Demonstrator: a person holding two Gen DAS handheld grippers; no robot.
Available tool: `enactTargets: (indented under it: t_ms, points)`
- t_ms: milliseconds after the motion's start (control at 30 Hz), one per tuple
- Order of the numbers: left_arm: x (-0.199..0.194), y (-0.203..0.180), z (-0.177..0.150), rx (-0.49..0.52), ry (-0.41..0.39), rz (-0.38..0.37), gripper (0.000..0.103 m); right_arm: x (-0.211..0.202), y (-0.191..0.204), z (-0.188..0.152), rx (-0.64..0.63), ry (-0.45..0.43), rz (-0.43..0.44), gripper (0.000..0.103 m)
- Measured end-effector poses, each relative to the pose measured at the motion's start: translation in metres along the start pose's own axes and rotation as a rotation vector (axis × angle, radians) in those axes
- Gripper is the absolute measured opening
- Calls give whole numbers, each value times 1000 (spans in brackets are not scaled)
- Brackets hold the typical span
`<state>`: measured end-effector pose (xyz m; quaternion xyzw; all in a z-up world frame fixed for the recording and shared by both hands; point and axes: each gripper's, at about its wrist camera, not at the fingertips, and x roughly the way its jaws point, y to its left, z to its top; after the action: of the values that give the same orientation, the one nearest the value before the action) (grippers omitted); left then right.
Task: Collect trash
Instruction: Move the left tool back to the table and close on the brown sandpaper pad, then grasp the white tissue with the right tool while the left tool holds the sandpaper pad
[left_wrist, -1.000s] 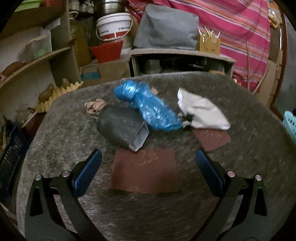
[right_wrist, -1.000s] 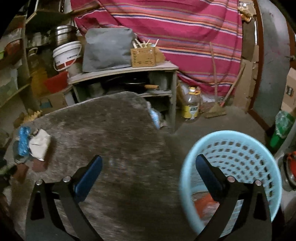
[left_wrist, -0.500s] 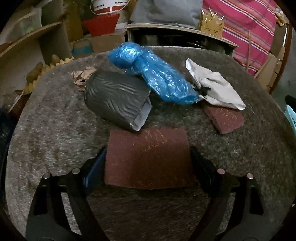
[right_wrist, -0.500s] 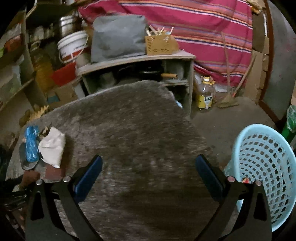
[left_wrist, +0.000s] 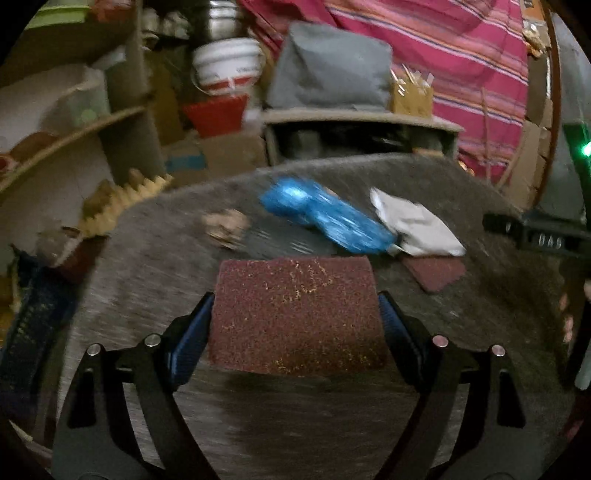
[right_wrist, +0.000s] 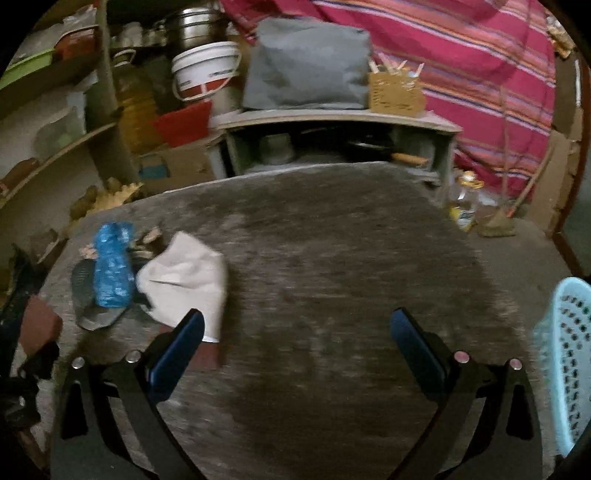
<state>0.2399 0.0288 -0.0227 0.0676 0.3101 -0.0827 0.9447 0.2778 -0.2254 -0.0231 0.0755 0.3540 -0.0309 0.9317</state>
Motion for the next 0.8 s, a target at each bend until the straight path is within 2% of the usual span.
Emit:
enactTargets:
  t_ms: [100, 233, 333, 433, 533, 567, 667, 700, 800]
  points:
    - [-2, 26, 5, -65, -25, 40, 83, 9, 20, 1, -37, 1, 16, 98]
    - [5, 58, 7, -151, -17, 76, 84, 24, 42, 3, -92, 13, 14, 97]
    - [9, 74, 9, -189, -18, 104, 84, 33, 54, 3, -121, 24, 14, 93]
    - [11, 83, 10, -210, -25, 127, 84, 43, 59, 2, -127, 53, 32, 77]
    - [12, 85, 13, -228, -31, 130, 84, 48, 62, -1, -141, 76, 63, 52]
    - [13, 84, 14, -229, -32, 135, 84, 48, 62, -1, -143, 72, 74, 39]
    - [12, 77, 18, -228, -41, 143, 84, 40, 58, 1, -141, 45, 80, 15]
    - [11, 75, 19, -228, -43, 138, 84, 38, 55, 1, -136, 45, 91, 10]
    - [10, 65, 22, -211, -52, 135, 84, 31, 41, 3, -114, 36, 107, 4]
